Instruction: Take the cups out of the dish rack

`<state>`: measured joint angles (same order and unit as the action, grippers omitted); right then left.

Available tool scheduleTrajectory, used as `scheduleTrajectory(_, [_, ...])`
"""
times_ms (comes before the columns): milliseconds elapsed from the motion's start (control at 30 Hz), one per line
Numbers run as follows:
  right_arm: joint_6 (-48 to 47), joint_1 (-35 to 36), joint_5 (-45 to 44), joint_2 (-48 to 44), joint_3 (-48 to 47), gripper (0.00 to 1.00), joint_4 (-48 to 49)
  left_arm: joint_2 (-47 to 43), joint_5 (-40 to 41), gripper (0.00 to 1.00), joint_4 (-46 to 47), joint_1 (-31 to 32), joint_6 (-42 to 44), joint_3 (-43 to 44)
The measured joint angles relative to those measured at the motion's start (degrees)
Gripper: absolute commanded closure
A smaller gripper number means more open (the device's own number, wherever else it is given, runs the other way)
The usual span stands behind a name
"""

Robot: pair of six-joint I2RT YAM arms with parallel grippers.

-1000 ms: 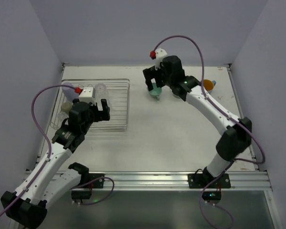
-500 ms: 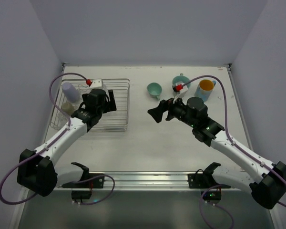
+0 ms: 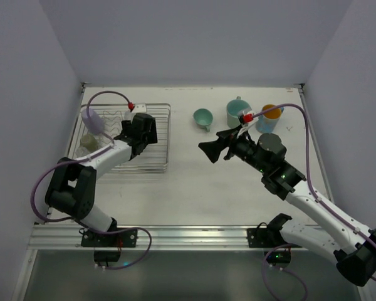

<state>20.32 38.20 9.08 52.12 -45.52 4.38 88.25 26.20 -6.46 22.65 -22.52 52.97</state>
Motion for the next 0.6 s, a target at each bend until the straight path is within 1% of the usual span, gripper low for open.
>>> scheduleTrajectory(100, [0.00,0.00,0.46,0.20,0.00,0.02,0.02,2.32,0.70,0.27,0.72,-0.28,0.81,0.74])
scheduleTrajectory(133, [0.02,0.00,0.72,0.39,0.00,0.02,0.04,3.02,1.03,0.32,1.11,-0.39,0.98,1.05])
scheduleTrajectory(200, [0.04,0.00,1.09,0.90,0.00,0.03,0.02,3.78,1.46,0.39,1.68,-0.52,1.49,1.40])
scheduleTrajectory(233, [0.07,0.00,1.27,1.20,0.00,0.03,0.02,4.09,1.79,0.49,2.32,-0.59,1.84,1.57])
scheduleTrajectory(300, [0.22,0.00,1.79,1.84,0.00,0.03,0.02,4.61,2.25,0.60,2.99,-0.63,2.32,2.14])
scheduleTrajectory(333, [0.26,0.00,2.29,2.05,0.00,0.03,0.02,4.90,2.54,0.69,3.30,-0.63,2.58,2.49])
scheduleTrajectory(400, [0.50,0.00,2.75,2.49,0.00,0.03,0.04,5.18,2.95,0.75,3.80,-0.66,2.58,2.71])
scheduleTrajectory(467, [0.90,0.00,3.26,2.93,0.00,0.03,0.31,5.03,3.06,0.78,3.82,-0.68,2.49,2.64])
scheduleTrajectory(533, [1.86,0.00,3.98,3.67,0.00,0.03,0.70,3.82,2.93,0.80,3.76,-0.68,2.14,2.05])
scheduleTrajectory(600, [3.65,0.00,4.17,4.92,0.00,0.03,1.44,-0.22,1.68,0.81,3.82,-0.68,1.42,-0.33])
